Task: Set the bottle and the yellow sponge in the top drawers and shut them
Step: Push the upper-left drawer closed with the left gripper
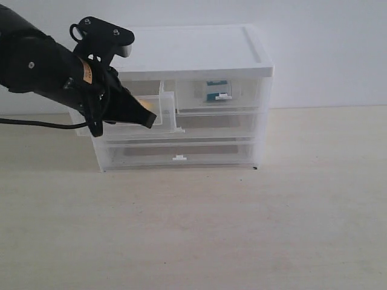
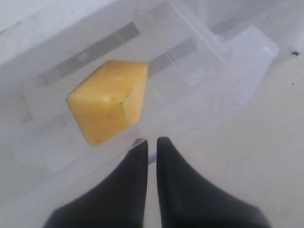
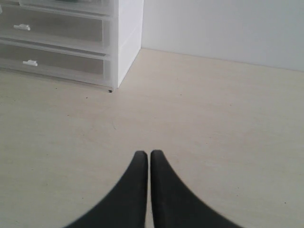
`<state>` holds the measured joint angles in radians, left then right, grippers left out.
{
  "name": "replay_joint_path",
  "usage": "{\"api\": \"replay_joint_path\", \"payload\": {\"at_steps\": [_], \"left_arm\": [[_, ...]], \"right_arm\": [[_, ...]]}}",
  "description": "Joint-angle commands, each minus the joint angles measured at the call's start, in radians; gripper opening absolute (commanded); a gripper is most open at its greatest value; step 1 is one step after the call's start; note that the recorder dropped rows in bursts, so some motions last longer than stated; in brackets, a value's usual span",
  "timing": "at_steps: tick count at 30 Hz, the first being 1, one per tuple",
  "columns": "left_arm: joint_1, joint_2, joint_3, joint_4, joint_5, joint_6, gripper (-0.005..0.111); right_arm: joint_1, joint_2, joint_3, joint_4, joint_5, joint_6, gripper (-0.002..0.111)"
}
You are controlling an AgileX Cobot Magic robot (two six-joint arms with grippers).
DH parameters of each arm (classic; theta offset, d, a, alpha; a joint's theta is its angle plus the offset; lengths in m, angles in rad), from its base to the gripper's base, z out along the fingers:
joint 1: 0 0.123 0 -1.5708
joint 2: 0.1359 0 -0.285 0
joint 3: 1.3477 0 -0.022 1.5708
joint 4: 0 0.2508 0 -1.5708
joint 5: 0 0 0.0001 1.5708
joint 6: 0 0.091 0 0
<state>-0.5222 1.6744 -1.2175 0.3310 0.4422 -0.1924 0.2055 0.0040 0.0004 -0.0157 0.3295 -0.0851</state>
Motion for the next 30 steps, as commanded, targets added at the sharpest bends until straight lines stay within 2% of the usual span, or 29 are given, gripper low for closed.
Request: {"api": "replay_joint_path", "payload": {"at_steps": [1, 5, 8, 13, 18, 21, 30], "left_arm": [[0.012, 0.053, -0.039, 0.052, -0.069, -0.033, 0.005], [0.072, 0.126, -0.104, 0.052, -0.113, -0.039, 0.005], [0.092, 0.147, -0.119, 0.052, -0.167, -0.039, 0.005], [0.108, 0.179, -0.121, 0.052, -0.285, -0.039, 0.005], [0.108, 0.188, -0.121, 0.052, -0.322, -0.039, 0.005], [0.108, 0.181, -0.121, 0.052, -0.267, -0.039, 0.005], [0.090, 0.074, -0.121, 0.043, 0.057, -0.028, 0.005]], "right_arm": [[-0.006, -0.004, 0.000, 0.003, -0.007, -0.001, 0.000], [-0.006, -0.004, 0.000, 0.003, -0.007, -0.001, 0.000], [-0.006, -0.004, 0.000, 0.003, -0.007, -0.001, 0.000], [-0.006, -0.004, 0.000, 0.003, -0.007, -0.001, 0.000], [-0.006, -0.004, 0.000, 0.003, -0.007, -0.001, 0.000], [-0.006, -0.004, 0.000, 0.003, -0.007, -0.001, 0.000], [-0.006, -0.004, 0.000, 0.003, -0.007, -0.001, 0.000]]}}
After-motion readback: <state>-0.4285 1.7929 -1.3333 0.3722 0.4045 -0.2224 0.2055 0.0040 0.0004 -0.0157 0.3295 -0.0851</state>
